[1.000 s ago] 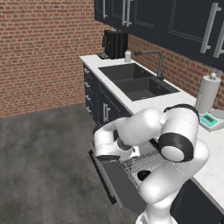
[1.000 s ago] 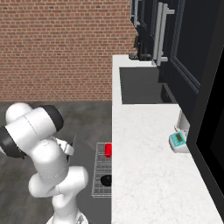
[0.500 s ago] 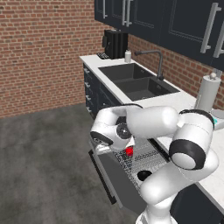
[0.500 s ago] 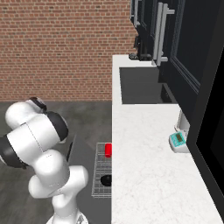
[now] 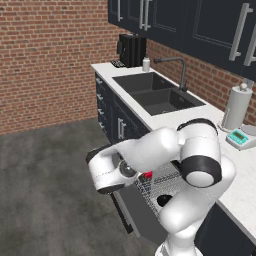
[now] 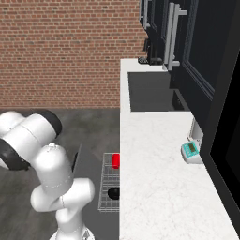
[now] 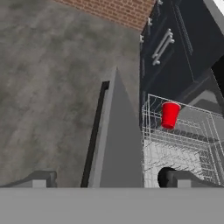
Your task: Pick up the cup and bowl from the counter, place them in the dishwasher, and close the dishwasher door.
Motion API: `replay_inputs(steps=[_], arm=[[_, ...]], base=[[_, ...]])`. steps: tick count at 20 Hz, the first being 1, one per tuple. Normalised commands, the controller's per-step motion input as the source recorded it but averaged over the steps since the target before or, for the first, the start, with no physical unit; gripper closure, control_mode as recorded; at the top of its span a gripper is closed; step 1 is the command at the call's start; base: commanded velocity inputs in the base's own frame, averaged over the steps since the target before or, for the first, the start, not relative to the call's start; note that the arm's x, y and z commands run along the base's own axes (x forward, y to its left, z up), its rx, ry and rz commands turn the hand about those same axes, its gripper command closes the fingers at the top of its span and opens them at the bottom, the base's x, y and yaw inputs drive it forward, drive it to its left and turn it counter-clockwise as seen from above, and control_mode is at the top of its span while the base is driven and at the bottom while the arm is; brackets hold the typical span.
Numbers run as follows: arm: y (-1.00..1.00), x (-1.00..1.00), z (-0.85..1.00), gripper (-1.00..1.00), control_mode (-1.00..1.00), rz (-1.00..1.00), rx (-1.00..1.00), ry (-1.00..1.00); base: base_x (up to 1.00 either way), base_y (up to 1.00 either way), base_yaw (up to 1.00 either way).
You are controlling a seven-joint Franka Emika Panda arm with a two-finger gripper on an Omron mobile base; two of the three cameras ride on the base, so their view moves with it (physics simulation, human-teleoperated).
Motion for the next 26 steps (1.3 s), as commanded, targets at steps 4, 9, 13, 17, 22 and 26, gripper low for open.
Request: replay_inputs(steps=[4, 9, 13, 17, 22, 26], arm=[[0.81, 0.00, -0.10, -1.00, -1.00, 0.00, -0.55, 0.01], [0.79, 0.00, -0.08, -1.00, -1.00, -0.01, -0.50, 0.06], [0.85, 0.00, -0.04, -1.00, -1.00, -0.05, -0.44, 0.09], [0.85, 0.00, 0.04, -1.00, -1.00, -0.04, -0.37, 0.01], [0.85, 0.00, 0.46, -1.00, -1.00, -0.03, -0.26, 0.00], [0.78, 0.00, 0.70, -1.00, -1.00, -0.05, -0.23, -0.01]], base=[[0.00, 0.00, 0.00], [0.00, 0.00, 0.00], [0.00, 0.00, 0.00], [0.00, 0.00, 0.00], [0.00, 0.00, 0.00], [0.00, 0.00, 0.00]])
